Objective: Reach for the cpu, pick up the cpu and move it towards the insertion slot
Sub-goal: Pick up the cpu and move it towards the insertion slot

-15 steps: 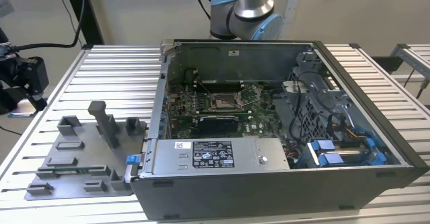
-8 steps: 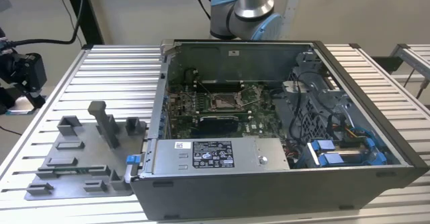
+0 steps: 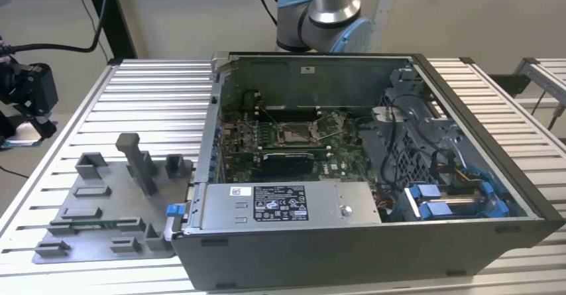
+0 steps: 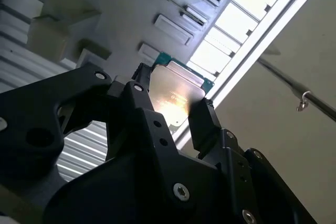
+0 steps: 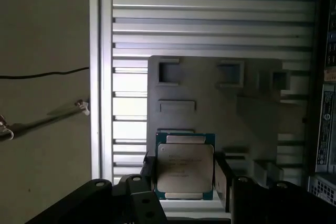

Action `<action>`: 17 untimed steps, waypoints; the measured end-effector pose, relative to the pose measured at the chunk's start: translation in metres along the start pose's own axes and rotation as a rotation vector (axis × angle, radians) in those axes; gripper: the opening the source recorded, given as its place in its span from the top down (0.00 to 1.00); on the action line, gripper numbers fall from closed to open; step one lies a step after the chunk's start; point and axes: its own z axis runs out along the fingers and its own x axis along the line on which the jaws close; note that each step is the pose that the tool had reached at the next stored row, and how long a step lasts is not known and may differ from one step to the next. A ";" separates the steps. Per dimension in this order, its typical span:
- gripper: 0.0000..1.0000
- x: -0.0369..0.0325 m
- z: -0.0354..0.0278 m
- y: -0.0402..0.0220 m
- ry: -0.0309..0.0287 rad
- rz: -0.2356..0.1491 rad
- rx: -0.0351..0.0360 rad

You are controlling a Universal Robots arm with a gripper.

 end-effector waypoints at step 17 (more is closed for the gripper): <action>1.00 -0.0005 -0.0202 -0.0002 0.0000 0.000 0.0019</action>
